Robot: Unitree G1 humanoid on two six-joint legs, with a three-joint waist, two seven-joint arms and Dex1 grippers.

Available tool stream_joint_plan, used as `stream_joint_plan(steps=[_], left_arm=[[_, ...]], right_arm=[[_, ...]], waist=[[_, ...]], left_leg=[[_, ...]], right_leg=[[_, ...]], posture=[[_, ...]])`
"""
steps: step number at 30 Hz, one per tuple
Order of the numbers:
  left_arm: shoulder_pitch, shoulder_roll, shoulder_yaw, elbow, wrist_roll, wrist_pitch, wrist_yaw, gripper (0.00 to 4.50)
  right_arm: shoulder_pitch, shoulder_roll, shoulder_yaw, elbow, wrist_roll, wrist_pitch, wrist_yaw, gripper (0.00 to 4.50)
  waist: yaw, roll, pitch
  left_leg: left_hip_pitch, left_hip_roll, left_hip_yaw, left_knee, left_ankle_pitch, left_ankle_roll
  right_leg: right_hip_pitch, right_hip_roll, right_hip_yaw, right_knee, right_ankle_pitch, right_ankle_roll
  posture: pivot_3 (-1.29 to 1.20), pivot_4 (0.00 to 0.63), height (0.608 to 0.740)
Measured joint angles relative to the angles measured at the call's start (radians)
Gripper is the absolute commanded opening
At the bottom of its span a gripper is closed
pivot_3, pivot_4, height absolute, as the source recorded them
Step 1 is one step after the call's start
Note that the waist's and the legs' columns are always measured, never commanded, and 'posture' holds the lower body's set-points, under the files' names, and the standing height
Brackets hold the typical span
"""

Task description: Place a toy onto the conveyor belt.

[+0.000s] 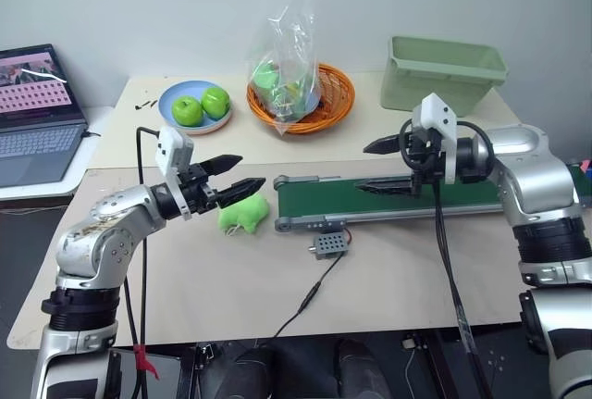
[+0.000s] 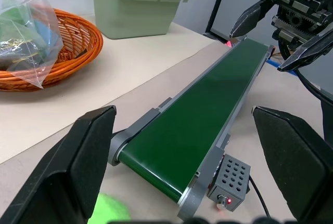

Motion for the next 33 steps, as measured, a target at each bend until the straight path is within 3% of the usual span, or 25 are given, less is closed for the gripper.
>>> stream_joint_plan(steps=[4, 11, 18, 26, 33], left_arm=[[0.000, -0.030, 0.053, 0.008, -0.058, 0.046, 0.043, 4.46], [0.030, -0.119, 0.421, 0.157, -0.358, 0.246, 0.396, 4.46], [0.051, -0.178, 0.579, 0.271, -0.595, 0.348, 0.587, 4.46], [0.085, -0.232, 0.574, 0.507, -0.592, 0.364, 0.682, 4.46], [0.041, -0.235, 0.488, 0.635, -0.527, 0.390, 0.603, 4.46]], right_arm=[[0.001, 0.002, 0.000, -0.001, 0.000, 0.000, -0.003, 4.50], [0.007, 0.008, 0.000, -0.004, 0.001, 0.000, 0.000, 4.50], [0.004, 0.026, 0.007, 0.008, -0.001, 0.000, 0.009, 4.50], [0.002, 0.027, 0.010, 0.017, -0.004, -0.001, 0.012, 4.50], [0.002, 0.001, 0.008, 0.007, -0.004, 0.004, 0.011, 4.50]], waist=[[-0.001, 0.000, 0.000], [-0.005, 0.000, 0.000], [0.006, -0.001, 0.000], [0.003, -0.002, 0.000], [0.001, -0.002, 0.000]], left_leg=[[0.000, 0.000, 0.000, 0.000, 0.000, 0.000], [0.000, 0.000, 0.000, 0.000, 0.000, 0.000], [0.001, 0.000, -0.001, 0.000, 0.000, -0.001], [0.001, 0.000, -0.001, 0.000, 0.001, -0.001], [0.001, -0.001, -0.001, 0.000, 0.000, -0.001]], right_leg=[[0.000, 0.000, 0.000, 0.000, 0.000, 0.000], [0.000, 0.000, 0.000, 0.000, 0.000, 0.000], [0.001, -0.001, 0.000, 0.000, 0.000, 0.000], [0.001, 0.000, 0.000, 0.001, 0.000, 0.000], [0.001, -0.001, 0.000, 0.000, 0.000, 0.000]], posture=[[0.00, 0.150, 0.740], [0.00, 0.150, 0.740], [0.00, 0.150, 0.740], [0.00, 0.150, 0.740], [0.00, 0.150, 0.740]])
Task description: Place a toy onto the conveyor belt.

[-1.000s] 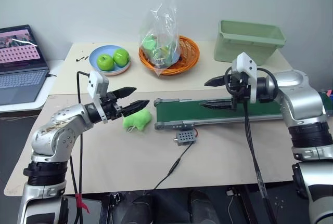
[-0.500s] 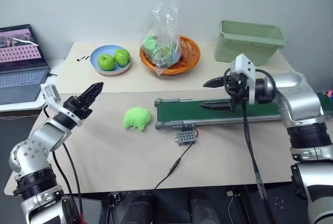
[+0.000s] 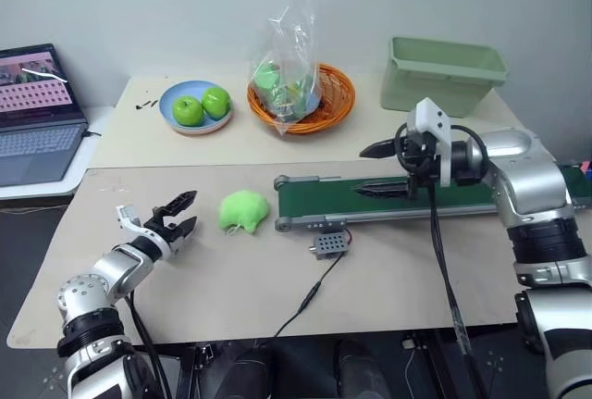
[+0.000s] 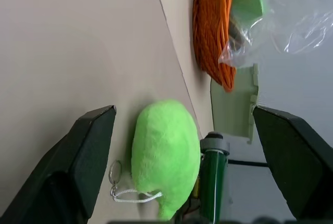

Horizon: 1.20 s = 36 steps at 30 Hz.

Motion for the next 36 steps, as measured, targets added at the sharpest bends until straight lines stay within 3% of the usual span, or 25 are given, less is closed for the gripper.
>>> stream_joint_plan(steps=[13, 16, 25, 26, 31, 36], left_arm=[[-0.088, -0.014, -0.083, 0.108, 0.136, 0.021, -0.127, 4.46], [-0.097, -0.017, -0.088, 0.119, 0.161, 0.021, -0.142, 3.78], [-0.114, -0.039, -0.119, 0.118, 0.225, 0.017, -0.180, 0.44], [-0.114, -0.039, -0.121, 0.118, 0.233, 0.013, -0.184, 0.25], [-0.106, -0.038, -0.148, 0.078, 0.305, -0.066, -0.212, 0.25], [-0.042, -0.042, -0.175, -0.097, 0.378, -0.213, -0.245, 0.25]], right_arm=[[0.033, -0.024, -0.009, -0.054, 0.002, 0.035, -0.016, 4.50], [0.035, -0.025, -0.009, -0.058, 0.002, 0.040, -0.022, 4.50], [0.035, -0.025, -0.009, -0.067, 0.002, 0.044, -0.025, 4.50], [0.035, -0.025, -0.009, -0.069, 0.002, 0.044, -0.026, 4.50], [0.035, -0.025, -0.009, -0.070, 0.002, 0.044, -0.026, 4.50], [0.034, -0.023, -0.009, -0.069, 0.002, 0.044, -0.025, 4.50]], waist=[[0.004, 0.000, 0.000], [0.004, 0.000, 0.000], [0.002, 0.000, 0.000], [0.002, 0.000, 0.000], [0.002, 0.000, 0.000], [0.002, 0.000, 0.000]], left_leg=[[0.000, 0.000, 0.000, 0.000, 0.000, 0.000], [0.001, 0.000, 0.000, 0.000, 0.000, 0.000], [0.000, 0.000, 0.000, 0.000, 0.000, 0.000], [0.000, 0.000, 0.000, 0.000, 0.000, 0.000], [0.000, 0.000, 0.000, 0.000, 0.000, 0.000], [-0.001, 0.000, 0.000, 0.000, 0.000, 0.000]], right_leg=[[0.001, 0.000, 0.000, 0.000, 0.000, 0.000], [0.001, -0.001, 0.000, 0.001, 0.000, 0.000], [0.000, -0.001, 0.000, 0.000, 0.000, 0.000], [0.000, -0.001, 0.000, 0.000, 0.000, 0.000], [0.000, -0.001, 0.000, 0.000, 0.000, 0.000], [-0.001, -0.001, 0.000, 0.000, 0.000, 0.000]], posture=[[0.00, 0.150, 0.740], [0.00, 0.150, 0.740], [0.00, 0.150, 0.740], [0.00, 0.150, 0.740], [0.00, 0.150, 0.740], [0.00, 0.150, 0.740]])
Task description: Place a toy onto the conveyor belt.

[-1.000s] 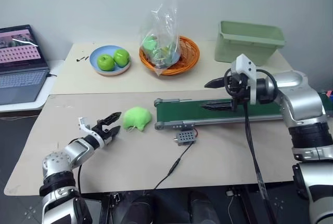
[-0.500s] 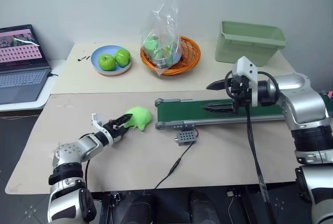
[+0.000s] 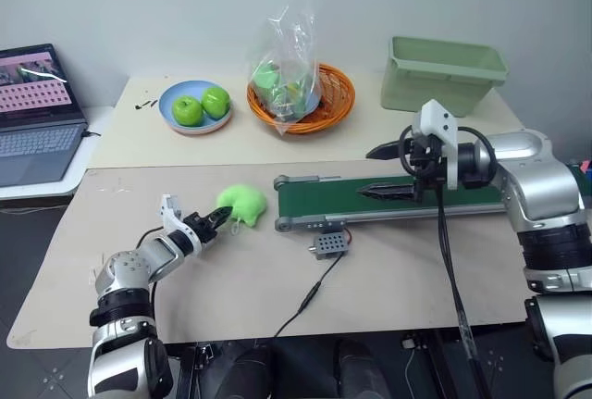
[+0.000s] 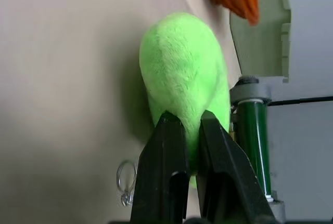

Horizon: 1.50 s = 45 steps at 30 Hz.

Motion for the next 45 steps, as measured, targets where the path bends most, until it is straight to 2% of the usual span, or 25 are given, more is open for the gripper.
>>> stream_joint_plan(steps=[2, 4, 6, 9, 15, 17, 20, 23, 30, 36, 45], left_arm=[[0.028, 0.000, -0.034, -0.084, 0.075, -0.104, 0.004, 0.25], [0.105, 0.072, -0.193, -0.242, 0.330, -0.306, 0.052, 0.25], [0.174, 0.140, -0.296, -0.320, 0.535, -0.459, 0.109, 0.25], [0.293, 0.252, -0.436, -0.357, 0.919, -0.773, 0.264, 0.25], [0.399, 0.432, -0.525, -0.403, 1.424, -1.086, 0.532, 0.25], [0.406, 0.465, -0.545, -0.418, 1.564, -1.135, 0.622, 0.25], [0.431, 0.485, -0.560, -0.417, 1.695, -1.187, 0.723, 0.25], [0.428, 0.503, -0.565, -0.388, 1.756, -1.245, 0.801, 0.25], [0.343, 0.512, -0.630, -0.262, 1.800, -1.349, 0.856, 0.25], [0.190, 0.501, -0.676, -0.198, 1.799, -1.394, 0.810, 0.25], [-0.067, 0.413, -0.784, -0.012, 1.802, -1.463, 0.728, 0.25]], right_arm=[[0.000, 0.000, 0.000, 0.001, 0.000, 0.000, 0.001, 4.50], [-0.001, 0.001, 0.001, 0.004, 0.000, 0.000, 0.003, 4.50], [-0.002, 0.001, 0.002, 0.006, -0.001, 0.000, 0.005, 4.50], [-0.005, 0.002, 0.002, 0.019, -0.001, -0.001, 0.008, 4.50], [-0.016, 0.014, 0.005, 0.034, -0.001, -0.008, 0.016, 4.50], [-0.025, 0.028, 0.008, 0.034, -0.001, -0.012, 0.016, 4.50], [-0.028, 0.032, 0.009, 0.036, -0.002, -0.019, 0.017, 4.50], [-0.028, 0.033, 0.009, 0.040, -0.002, -0.019, 0.016, 4.50], [-0.022, 0.032, 0.006, 0.026, -0.001, -0.019, 0.006, 4.50], [0.018, 0.020, -0.003, -0.003, 0.001, -0.012, -0.004, 4.50], [0.062, 0.001, -0.040, -0.056, 0.031, 0.021, -0.042, 4.50]], waist=[[0.001, 0.000, 0.000], [0.001, 0.000, 0.000], [-0.001, 0.000, 0.000], [0.004, 0.000, 0.000], [0.011, 0.001, 0.000], [0.013, 0.001, 0.000], [0.014, 0.001, 0.000], [0.014, 0.001, 0.000], [0.013, 0.001, 0.000], [0.017, 0.001, 0.000], [0.013, 0.001, 0.000]], left_leg=[[0.000, 0.000, 0.000, 0.000, 0.000, 0.000], [0.001, 0.000, 0.001, -0.002, 0.000, 0.000], [0.001, 0.000, 0.002, -0.003, 0.000, 0.000], [0.001, 0.000, 0.002, -0.005, 0.000, 0.000], [0.001, 0.001, 0.002, -0.005, 0.000, 0.000], [0.001, 0.000, 0.002, -0.005, 0.000, 0.001], [0.000, 0.000, 0.002, -0.005, 0.000, 0.001], [0.000, 0.001, 0.002, -0.005, 0.000, 0.001], [0.000, 0.001, 0.002, -0.005, 0.000, 0.000], [0.000, 0.000, 0.002, -0.004, 0.000, 0.001], [-0.001, 0.000, 0.002, -0.004, 0.000, 0.001]], right_leg=[[0.000, 0.000, 0.000, 0.000, 0.000, 0.000], [0.001, 0.000, 0.001, -0.001, 0.000, 0.000], [0.000, 0.000, 0.002, -0.002, 0.000, 0.000], [-0.001, 0.000, 0.002, -0.002, 0.000, -0.001], [-0.002, 0.000, 0.001, -0.002, 0.000, -0.001], [-0.002, 0.000, 0.001, -0.001, 0.000, -0.001], [-0.003, 0.000, 0.000, -0.001, 0.000, 0.000], [-0.004, 0.000, 0.000, 0.000, 0.000, 0.000], [-0.004, 0.000, -0.001, 0.000, 0.000, 0.000], [-0.003, 0.000, -0.001, 0.000, 0.000, 0.000], [-0.002, 0.000, -0.001, 0.000, 0.000, 0.000]], posture=[[0.00, 0.150, 0.740], [0.00, 0.150, 0.740], [0.00, 0.150, 0.740], [0.00, 0.150, 0.740], [0.00, 0.150, 0.740], [0.00, 0.150, 0.740], [0.00, 0.150, 0.740], [0.00, 0.150, 0.740], [0.00, 0.150, 0.740], [0.00, 0.150, 0.740], [0.00, 0.150, 0.740]])
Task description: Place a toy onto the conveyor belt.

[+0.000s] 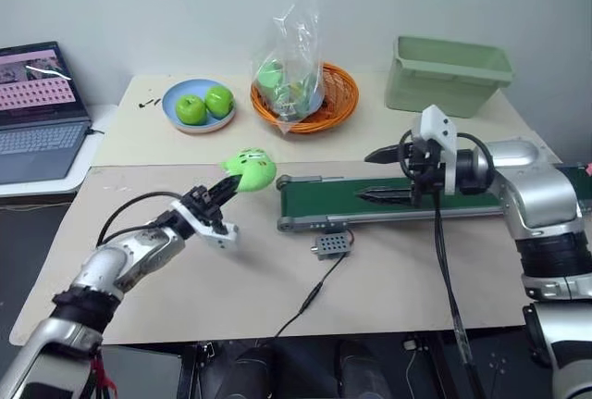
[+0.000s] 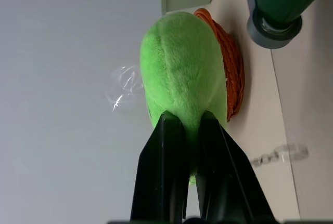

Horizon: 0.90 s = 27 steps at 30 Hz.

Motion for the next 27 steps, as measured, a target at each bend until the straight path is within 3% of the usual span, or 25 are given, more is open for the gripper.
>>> stream_joint_plan(steps=[10, 17, 18, 21, 27], left_arm=[[-0.154, -0.115, -0.155, 0.154, 0.073, -0.094, 0.055, 0.25], [-0.178, -0.155, -0.207, 0.194, 0.084, -0.118, 0.064, 0.25], [-0.182, -0.158, -0.209, 0.196, 0.084, -0.122, 0.064, 0.82], [-0.199, -0.162, -0.217, 0.219, 0.076, -0.137, 0.048, 1.67], [-0.210, -0.168, -0.207, 0.239, 0.013, -0.143, -0.001, 3.93]], right_arm=[[0.032, -0.021, -0.020, -0.060, 0.016, 0.034, -0.035, 4.50], [0.072, -0.044, -0.042, -0.098, 0.044, 0.052, -0.063, 4.50], [0.074, -0.046, -0.043, -0.103, 0.046, 0.054, -0.066, 4.50], [0.086, -0.051, -0.045, -0.115, 0.048, 0.063, -0.073, 4.50], [0.090, -0.053, -0.045, -0.115, 0.049, 0.068, -0.083, 4.50]], waist=[[0.001, 0.000, 0.000], [-0.001, 0.000, 0.000], [0.000, 0.000, 0.000], [0.001, 0.000, 0.000], [0.001, 0.000, 0.000]], left_leg=[[0.000, -0.001, 0.000, 0.001, 0.000, 0.000], [0.000, -0.001, 0.000, 0.002, 0.000, 0.001], [0.000, -0.001, 0.000, 0.002, 0.000, 0.000], [0.000, -0.001, 0.000, 0.002, 0.000, 0.000], [0.000, -0.001, 0.000, 0.002, 0.000, 0.001]], right_leg=[[0.001, 0.000, 0.000, 0.000, 0.000, 0.000], [0.001, 0.000, 0.000, 0.000, 0.000, 0.000], [0.001, 0.000, 0.000, 0.000, 0.000, 0.000], [0.002, 0.000, 0.000, 0.000, 0.000, 0.001], [0.002, 0.000, 0.000, 0.000, 0.000, 0.001]], posture=[[0.00, 0.150, 0.740], [0.00, 0.150, 0.740], [0.00, 0.150, 0.740], [0.00, 0.150, 0.740], [0.00, 0.150, 0.740]])
